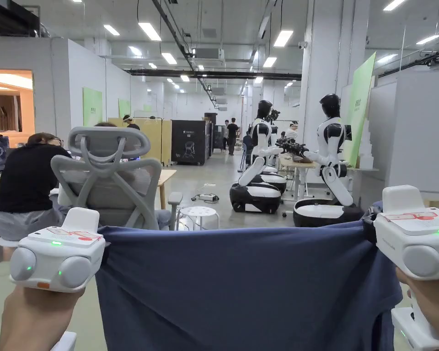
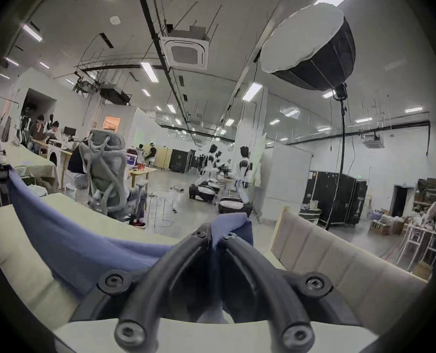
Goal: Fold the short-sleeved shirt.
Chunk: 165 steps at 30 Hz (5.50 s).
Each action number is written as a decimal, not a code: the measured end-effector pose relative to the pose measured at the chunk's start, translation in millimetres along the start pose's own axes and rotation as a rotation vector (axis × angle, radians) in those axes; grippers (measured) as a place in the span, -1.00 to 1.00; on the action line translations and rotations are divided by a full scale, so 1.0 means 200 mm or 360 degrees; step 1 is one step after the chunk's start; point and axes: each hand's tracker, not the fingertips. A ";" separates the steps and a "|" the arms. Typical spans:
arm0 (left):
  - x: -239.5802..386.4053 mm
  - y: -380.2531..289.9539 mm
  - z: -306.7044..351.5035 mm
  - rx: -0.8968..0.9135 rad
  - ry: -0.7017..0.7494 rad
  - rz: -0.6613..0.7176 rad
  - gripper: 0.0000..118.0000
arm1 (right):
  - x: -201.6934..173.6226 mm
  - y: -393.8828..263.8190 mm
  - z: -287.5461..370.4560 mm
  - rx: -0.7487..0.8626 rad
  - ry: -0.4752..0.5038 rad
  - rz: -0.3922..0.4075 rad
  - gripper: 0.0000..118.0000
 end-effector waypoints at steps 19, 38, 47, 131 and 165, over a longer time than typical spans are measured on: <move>0.01 -1.65 0.92 -0.0928 -0.0302 0.0150 -0.98 | -0.19 -1.70 1.01 -0.1230 0.0316 -0.0020 -0.92; 0.47 -1.34 1.08 -0.0436 -0.0395 0.0030 -1.00 | -0.74 -1.29 1.23 -0.0601 0.0384 -0.0166 -1.00; -0.02 -1.67 1.19 -0.0832 -0.0381 0.0160 -1.00 | -0.79 -1.38 1.26 -0.0704 0.0420 -0.0106 -1.00; 0.53 -1.35 0.82 -0.0219 -0.0376 0.0033 -1.00 | -0.68 -1.40 1.02 -0.0493 0.0314 -0.0133 -0.97; 0.27 -1.54 0.28 -0.0913 -0.0159 -0.0099 -0.93 | -0.11 -1.74 0.88 -0.0983 0.0015 -0.0244 -0.98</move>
